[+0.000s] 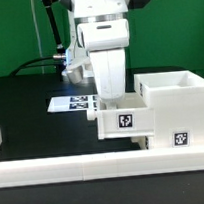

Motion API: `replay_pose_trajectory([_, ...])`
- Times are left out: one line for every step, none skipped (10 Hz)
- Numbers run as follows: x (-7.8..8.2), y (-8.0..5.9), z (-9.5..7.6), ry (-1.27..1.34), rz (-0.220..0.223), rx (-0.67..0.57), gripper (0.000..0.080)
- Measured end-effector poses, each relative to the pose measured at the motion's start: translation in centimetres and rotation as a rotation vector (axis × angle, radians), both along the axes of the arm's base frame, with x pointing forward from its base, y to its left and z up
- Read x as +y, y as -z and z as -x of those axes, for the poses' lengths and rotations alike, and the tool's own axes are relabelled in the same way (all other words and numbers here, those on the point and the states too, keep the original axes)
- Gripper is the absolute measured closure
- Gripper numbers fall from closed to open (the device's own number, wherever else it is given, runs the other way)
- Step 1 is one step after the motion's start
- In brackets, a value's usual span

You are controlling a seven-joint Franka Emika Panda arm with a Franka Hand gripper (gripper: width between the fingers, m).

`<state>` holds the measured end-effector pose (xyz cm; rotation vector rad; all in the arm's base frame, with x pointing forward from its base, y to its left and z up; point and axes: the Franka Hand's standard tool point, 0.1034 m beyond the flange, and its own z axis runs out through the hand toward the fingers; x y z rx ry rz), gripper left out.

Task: Assemble drawer

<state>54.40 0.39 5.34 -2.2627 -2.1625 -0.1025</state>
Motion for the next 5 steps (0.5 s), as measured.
replay_pose_trajectory([-0.07,0.00,-0.02,0.006,0.000,-0.001,0.0757])
replay_pose_trajectory([-0.21,0.01,-0.02,0.010,0.000,-0.001,0.0757])
replay_pose_trajectory([-0.22,0.01,-0.02,0.010,0.000,-0.001,0.0757])
replay_pose_trajectory([-0.23,0.01,-0.02,0.010,0.000,-0.001,0.0757])
replay_pose_trajectory([-0.19,0.02,0.01,0.007,0.001,0.000,0.0757])
